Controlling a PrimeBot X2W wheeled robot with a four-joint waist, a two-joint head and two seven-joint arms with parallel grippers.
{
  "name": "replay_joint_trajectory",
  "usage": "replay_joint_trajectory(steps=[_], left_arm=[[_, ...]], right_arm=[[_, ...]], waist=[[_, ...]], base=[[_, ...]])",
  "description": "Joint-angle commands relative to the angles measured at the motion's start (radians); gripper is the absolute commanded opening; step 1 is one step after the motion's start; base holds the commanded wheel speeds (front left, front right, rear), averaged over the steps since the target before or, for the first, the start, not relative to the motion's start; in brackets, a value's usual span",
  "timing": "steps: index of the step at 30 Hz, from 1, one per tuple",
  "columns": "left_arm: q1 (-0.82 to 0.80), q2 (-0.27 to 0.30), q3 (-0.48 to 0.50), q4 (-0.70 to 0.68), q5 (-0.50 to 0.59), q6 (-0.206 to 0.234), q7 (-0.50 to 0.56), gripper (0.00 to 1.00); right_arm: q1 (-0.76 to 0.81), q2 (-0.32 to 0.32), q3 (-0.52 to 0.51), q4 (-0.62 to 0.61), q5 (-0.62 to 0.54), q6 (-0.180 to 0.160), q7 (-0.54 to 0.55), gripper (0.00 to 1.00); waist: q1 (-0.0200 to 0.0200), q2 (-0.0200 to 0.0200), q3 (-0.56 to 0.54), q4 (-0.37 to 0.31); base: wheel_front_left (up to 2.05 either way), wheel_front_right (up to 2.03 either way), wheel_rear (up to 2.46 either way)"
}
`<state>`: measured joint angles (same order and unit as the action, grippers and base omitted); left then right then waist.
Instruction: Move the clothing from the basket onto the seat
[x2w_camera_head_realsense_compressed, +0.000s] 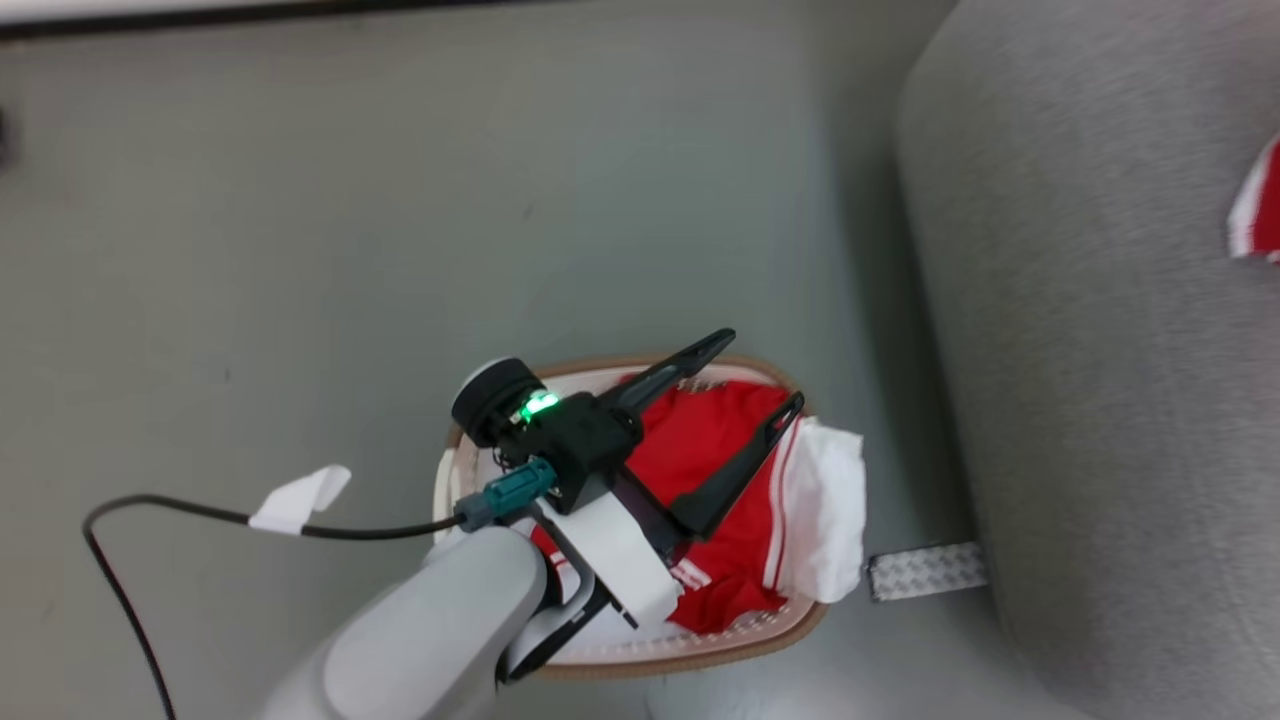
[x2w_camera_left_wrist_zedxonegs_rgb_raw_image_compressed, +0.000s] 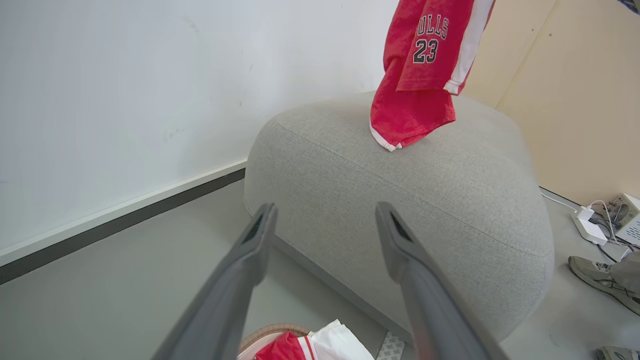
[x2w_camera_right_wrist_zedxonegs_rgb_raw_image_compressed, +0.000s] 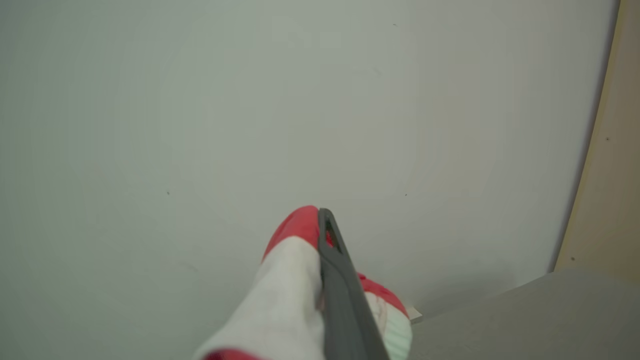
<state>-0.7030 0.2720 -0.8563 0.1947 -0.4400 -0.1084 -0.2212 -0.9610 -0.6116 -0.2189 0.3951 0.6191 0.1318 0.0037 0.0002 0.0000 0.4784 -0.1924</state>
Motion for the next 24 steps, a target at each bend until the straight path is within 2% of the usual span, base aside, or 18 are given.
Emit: replay_joint_trajectory(steps=[1,5,8,10,17,19,20,21,22,24], left_arm=[[-0.015,0.010,0.001,-0.005,0.009,-0.003,-0.002,1.00],[-0.028,0.014,-0.001,-0.013,0.009,-0.004,-0.004,1.00],[-0.028,0.014,-0.001,-0.007,0.003,-0.004,-0.010,1.00],[-0.026,0.011,-0.003,-0.001,0.001,-0.005,-0.014,1.00],[-0.032,0.005,-0.003,0.012,-0.008,-0.004,-0.021,1.00],[-0.030,0.006,-0.002,0.014,-0.011,-0.003,-0.022,1.00],[-0.028,0.006,-0.002,0.016,-0.012,-0.003,-0.022,1.00],[-0.025,0.007,-0.002,0.018,-0.010,-0.003,-0.023,1.00],[-0.021,0.007,-0.001,0.021,-0.012,-0.002,-0.025,1.00],[-0.012,0.007,0.000,0.029,-0.017,0.002,-0.027,1.00]], right_arm=[[-0.019,-0.011,-0.007,0.024,-0.011,-0.002,0.002,0.00],[-0.038,-0.035,-0.003,0.137,-0.072,-0.002,0.024,0.00],[-0.019,-0.029,0.027,0.229,-0.111,-0.002,0.072,0.00],[-0.007,-0.023,0.056,0.287,-0.126,-0.002,0.120,0.00],[0.033,-0.064,0.179,0.419,-0.209,-0.002,0.239,0.00],[0.041,-0.077,0.204,0.437,-0.215,-0.002,0.262,0.19],[0.044,-0.083,0.209,0.447,-0.215,-0.002,0.267,0.42],[0.048,-0.085,0.217,0.455,-0.216,-0.002,0.272,0.93],[0.056,-0.083,0.223,0.461,-0.213,-0.002,0.275,1.00],[0.071,-0.077,0.239,0.465,-0.205,-0.002,0.284,1.00]], waist=[[-0.0002,0.0000,0.056,0.045],[-0.0002,0.0000,0.089,0.068],[-0.0002,0.0000,0.097,0.075],[-0.0002,0.0000,0.097,0.078],[-0.0002,0.0000,0.091,0.090],[-0.0002,0.0000,0.088,0.091],[-0.0002,0.0000,0.085,0.092],[-0.0002,0.0000,0.081,0.092],[-0.0002,0.0000,0.075,0.091],[-0.0002,0.0000,0.059,0.088]], base=[[0.00,0.00,0.00],[0.00,0.00,0.00],[0.00,0.00,0.00],[0.00,0.00,0.00],[0.00,0.00,0.00],[0.00,0.00,0.00],[0.00,0.00,0.00],[0.00,0.00,0.00],[0.00,0.00,0.00],[0.00,0.00,0.00]])
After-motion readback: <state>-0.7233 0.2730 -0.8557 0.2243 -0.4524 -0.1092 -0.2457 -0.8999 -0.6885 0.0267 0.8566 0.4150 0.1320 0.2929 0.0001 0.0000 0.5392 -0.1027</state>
